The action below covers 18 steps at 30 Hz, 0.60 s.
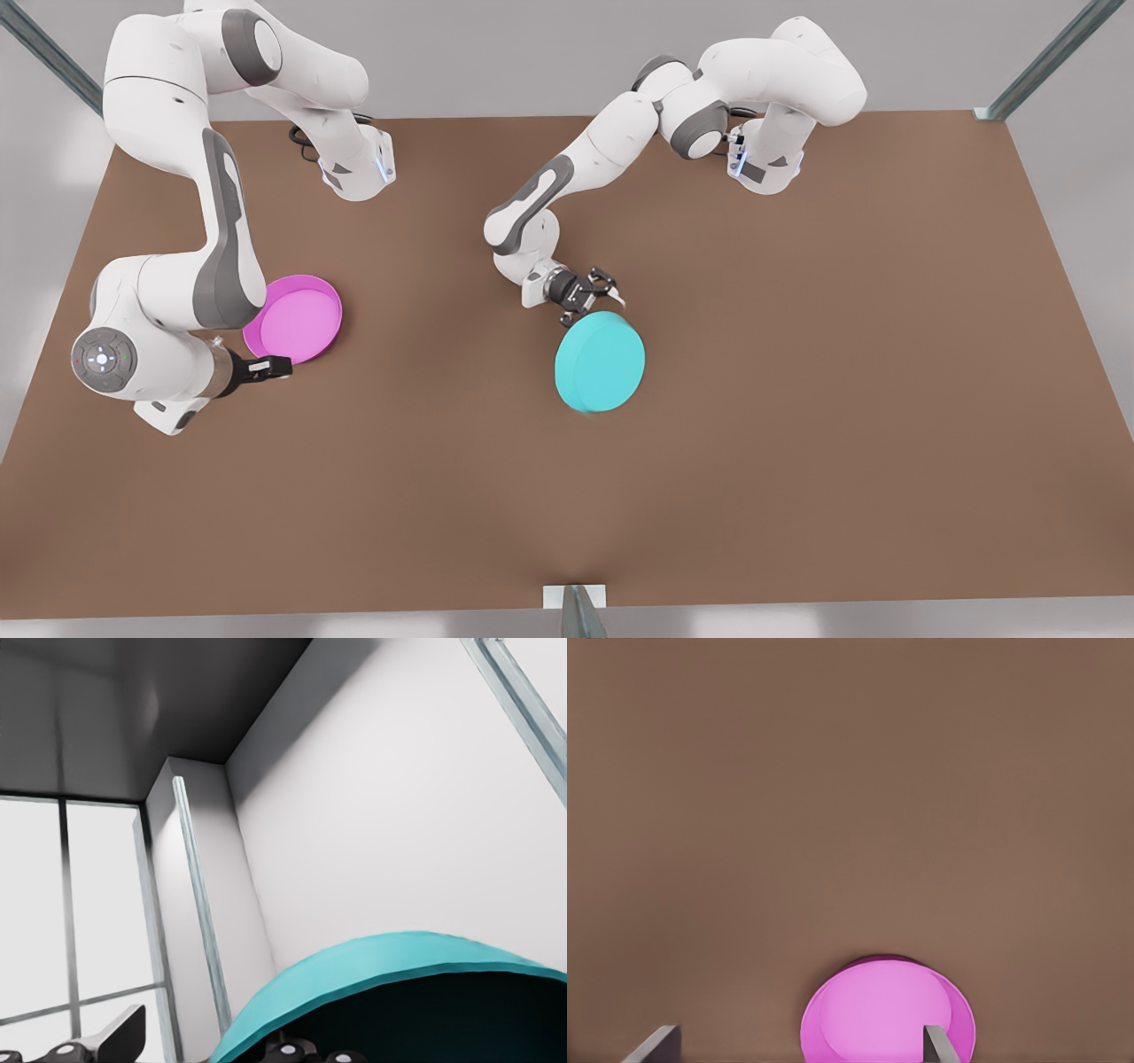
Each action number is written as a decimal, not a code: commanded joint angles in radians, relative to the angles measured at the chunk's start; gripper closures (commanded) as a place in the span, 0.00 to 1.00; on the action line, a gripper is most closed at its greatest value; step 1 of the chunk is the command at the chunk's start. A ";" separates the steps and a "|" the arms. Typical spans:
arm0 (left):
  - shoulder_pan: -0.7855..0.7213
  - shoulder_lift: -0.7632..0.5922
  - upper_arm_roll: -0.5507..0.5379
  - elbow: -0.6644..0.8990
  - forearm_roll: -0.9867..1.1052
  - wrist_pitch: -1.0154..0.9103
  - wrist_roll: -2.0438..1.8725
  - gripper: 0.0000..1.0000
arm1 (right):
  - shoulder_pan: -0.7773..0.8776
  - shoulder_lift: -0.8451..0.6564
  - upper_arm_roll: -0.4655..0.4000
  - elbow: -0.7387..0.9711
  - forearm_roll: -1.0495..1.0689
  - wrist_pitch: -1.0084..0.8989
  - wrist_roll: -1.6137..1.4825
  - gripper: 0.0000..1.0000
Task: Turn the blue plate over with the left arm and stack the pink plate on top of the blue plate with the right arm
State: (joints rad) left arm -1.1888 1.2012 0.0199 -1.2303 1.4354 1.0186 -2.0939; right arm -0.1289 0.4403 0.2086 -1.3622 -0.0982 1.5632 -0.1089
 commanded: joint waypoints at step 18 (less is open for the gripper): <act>-0.031 -0.020 -0.025 0.026 -0.153 -0.023 0.012 0.00 | -0.002 0.003 0.000 -0.121 0.003 0.148 0.009 0.00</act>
State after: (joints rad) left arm -1.2195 1.1746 -0.0046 -1.2091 1.3238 0.9944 -2.0816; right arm -0.1237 0.4440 0.2110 -1.5681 -0.0875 1.8313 -0.0918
